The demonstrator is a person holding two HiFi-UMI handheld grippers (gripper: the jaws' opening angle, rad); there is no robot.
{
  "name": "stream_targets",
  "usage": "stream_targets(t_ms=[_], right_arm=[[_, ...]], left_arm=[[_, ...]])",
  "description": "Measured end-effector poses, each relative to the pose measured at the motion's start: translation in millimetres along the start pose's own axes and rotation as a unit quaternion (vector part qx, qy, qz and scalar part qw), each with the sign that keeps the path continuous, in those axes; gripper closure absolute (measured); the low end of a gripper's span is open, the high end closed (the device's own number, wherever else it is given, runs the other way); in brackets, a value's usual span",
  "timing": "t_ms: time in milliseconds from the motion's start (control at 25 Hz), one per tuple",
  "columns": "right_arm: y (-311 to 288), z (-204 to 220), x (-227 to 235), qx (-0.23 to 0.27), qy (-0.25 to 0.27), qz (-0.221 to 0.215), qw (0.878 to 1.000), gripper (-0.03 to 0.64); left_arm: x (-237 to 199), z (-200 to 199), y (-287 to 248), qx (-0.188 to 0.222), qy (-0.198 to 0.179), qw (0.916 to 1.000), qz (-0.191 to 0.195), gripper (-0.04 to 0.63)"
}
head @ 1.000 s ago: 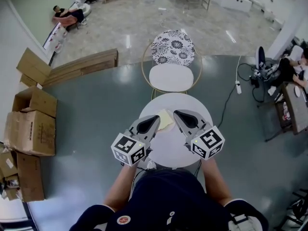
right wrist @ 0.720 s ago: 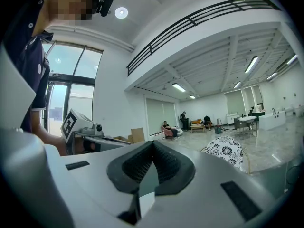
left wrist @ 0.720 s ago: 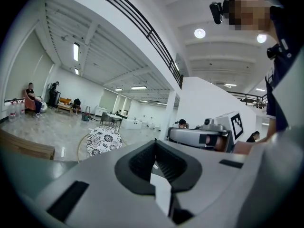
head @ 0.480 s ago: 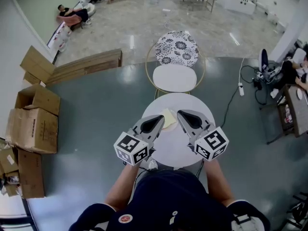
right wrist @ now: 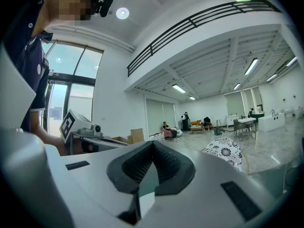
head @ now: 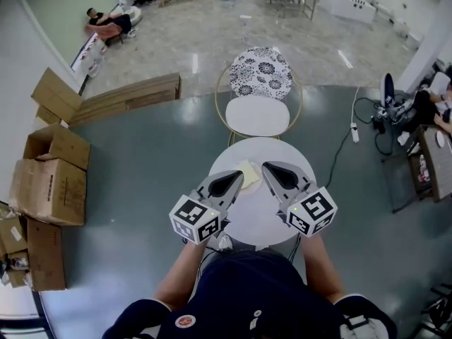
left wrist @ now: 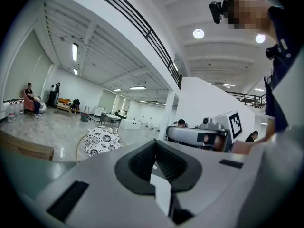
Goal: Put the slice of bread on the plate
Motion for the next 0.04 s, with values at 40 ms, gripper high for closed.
stream_targets(t_ms=[40], right_arm=[[0.0,-0.2,-0.5,0.000,0.000,0.000,1.000,0.609]], left_arm=[[0.4,0.3,0.4,0.000,0.000,1.0000,0.000,0.589]])
Point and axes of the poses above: the fingertips, and each gripper's own axes: y backward along the fingers, x to its right, z out of its underside, the point moved 5 cm from there along y, backward along the fingers, and after that the axes turned 6 degrees about y, right-handed, at the moved point
